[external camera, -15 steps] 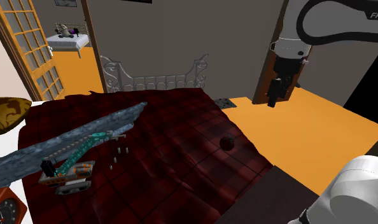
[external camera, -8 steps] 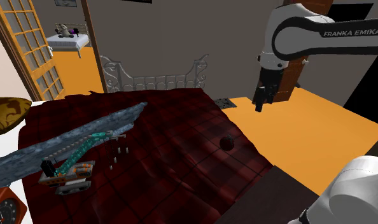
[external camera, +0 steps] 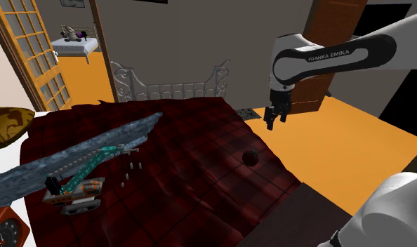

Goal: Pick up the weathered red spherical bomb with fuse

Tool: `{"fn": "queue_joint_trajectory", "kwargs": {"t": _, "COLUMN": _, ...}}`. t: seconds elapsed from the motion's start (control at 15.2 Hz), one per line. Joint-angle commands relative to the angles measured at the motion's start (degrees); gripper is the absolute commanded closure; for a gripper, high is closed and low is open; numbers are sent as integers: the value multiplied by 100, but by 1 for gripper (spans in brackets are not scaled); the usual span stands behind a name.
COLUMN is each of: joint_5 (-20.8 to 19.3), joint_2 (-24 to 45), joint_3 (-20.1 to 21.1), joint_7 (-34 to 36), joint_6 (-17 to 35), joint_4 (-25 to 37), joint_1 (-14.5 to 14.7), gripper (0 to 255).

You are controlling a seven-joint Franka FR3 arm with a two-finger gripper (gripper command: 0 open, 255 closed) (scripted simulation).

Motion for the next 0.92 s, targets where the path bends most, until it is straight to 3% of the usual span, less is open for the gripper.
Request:
{"fn": "queue_joint_trajectory", "kwargs": {"t": 0.0, "joint_5": -6, "joint_2": 435, "joint_3": -63, "joint_7": 26, "joint_6": 307, "joint_4": 77, "joint_1": -38, "gripper": 0}}
{"fn": "queue_joint_trajectory", "kwargs": {"t": 0.86, "joint_5": 224, "joint_2": 3300, "joint_3": -338, "joint_7": 87, "joint_6": 1434, "joint_4": 1427, "joint_1": -309, "gripper": 0}}
